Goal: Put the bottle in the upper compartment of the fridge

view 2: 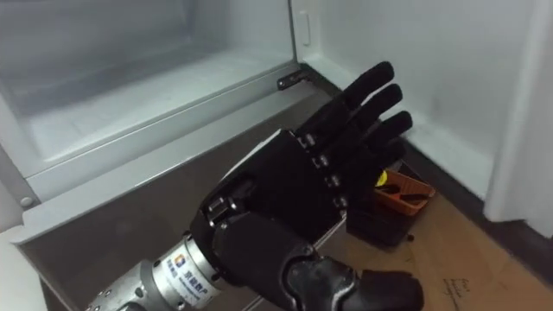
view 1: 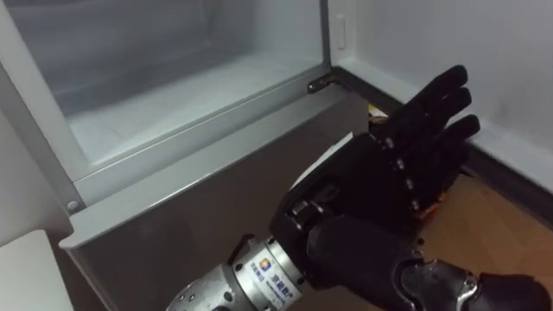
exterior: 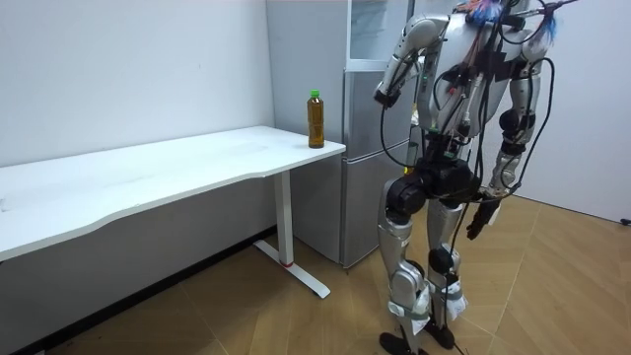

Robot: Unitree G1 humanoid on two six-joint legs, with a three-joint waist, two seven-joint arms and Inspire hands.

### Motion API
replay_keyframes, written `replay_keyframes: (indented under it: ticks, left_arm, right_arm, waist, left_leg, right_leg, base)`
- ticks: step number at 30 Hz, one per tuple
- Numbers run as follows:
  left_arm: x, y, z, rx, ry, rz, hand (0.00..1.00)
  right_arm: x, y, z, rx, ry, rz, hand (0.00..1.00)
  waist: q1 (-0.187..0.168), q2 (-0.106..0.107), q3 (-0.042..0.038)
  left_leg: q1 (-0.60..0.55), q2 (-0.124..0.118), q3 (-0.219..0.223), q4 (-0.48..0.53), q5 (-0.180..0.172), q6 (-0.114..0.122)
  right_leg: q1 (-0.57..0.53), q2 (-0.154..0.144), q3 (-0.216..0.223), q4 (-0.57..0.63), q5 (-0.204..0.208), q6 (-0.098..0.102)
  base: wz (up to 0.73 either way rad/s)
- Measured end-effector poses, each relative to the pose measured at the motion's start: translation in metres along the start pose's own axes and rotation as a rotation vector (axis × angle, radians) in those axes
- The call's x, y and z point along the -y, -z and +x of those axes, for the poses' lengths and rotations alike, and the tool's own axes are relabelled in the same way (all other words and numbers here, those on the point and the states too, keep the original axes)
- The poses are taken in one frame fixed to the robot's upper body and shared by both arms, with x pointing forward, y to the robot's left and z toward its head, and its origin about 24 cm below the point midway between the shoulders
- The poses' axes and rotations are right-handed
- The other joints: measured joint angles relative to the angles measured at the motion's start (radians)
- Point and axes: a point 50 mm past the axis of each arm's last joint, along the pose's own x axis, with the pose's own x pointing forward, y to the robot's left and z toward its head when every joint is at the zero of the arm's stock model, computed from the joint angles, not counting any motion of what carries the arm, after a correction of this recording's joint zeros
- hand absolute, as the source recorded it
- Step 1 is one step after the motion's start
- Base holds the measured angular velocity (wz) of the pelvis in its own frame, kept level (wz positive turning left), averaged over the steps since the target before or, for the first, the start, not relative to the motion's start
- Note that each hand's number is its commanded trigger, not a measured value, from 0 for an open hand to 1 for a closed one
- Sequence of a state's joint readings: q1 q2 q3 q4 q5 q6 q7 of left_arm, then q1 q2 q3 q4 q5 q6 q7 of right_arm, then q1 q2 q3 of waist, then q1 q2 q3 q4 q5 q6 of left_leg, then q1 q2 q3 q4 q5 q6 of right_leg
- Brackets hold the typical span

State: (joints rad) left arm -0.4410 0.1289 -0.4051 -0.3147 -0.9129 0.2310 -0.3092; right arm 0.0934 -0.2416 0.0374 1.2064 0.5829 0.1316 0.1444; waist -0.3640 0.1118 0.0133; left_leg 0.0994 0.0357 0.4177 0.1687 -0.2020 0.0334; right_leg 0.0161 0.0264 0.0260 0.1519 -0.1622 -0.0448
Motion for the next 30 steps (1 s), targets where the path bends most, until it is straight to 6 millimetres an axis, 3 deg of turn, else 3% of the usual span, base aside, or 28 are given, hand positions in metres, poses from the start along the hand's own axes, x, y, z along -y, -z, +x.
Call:
replay_keyframes:
  ticks: [7,18,27,30]
  left_arm:
    - [0.006,0.009,0.003,-0.035,0.026,-0.023,0.00]
    - [-0.004,0.011,0.006,-0.072,0.005,-0.008,0.00]
    - [-0.005,0.011,0.006,-0.072,-0.004,-0.005,0.00]
    - [-0.008,0.010,0.004,-0.073,-0.024,0.002,0.00]
  right_arm:
    - [0.000,0.000,0.000,-0.001,-0.001,0.001,0.00]
    - [0.000,0.000,0.000,0.001,0.001,-0.002,0.00]
    - [-0.011,-0.011,0.001,0.049,-0.013,-0.060,0.00]
    - [-0.011,-0.011,0.001,0.048,-0.016,-0.067,0.00]
  waist:
    - [-0.016,0.000,0.0001]
    - [-0.009,0.006,-0.0033]
    - [0.059,0.008,-0.0021]
    - [0.118,0.006,-0.0024]
  left_leg:
    - [0.000,0.009,0.016,-0.001,-0.005,-0.011]
    - [0.000,0.008,0.008,0.000,-0.005,-0.011]
    - [-0.034,0.004,-0.071,0.001,0.000,-0.019]
    - [-0.043,0.002,-0.094,0.001,0.002,-0.020]
  right_leg:
    - [-0.004,0.010,0.003,-0.001,0.003,-0.006]
    - [0.003,0.009,-0.013,0.003,0.004,-0.009]
    - [0.001,-0.009,-0.128,0.000,0.003,-0.008]
    - [0.002,-0.013,-0.165,0.001,0.003,-0.008]
  base:
    - [-0.04]
    - [0.04]
    - [0.32]
    - [0.27]
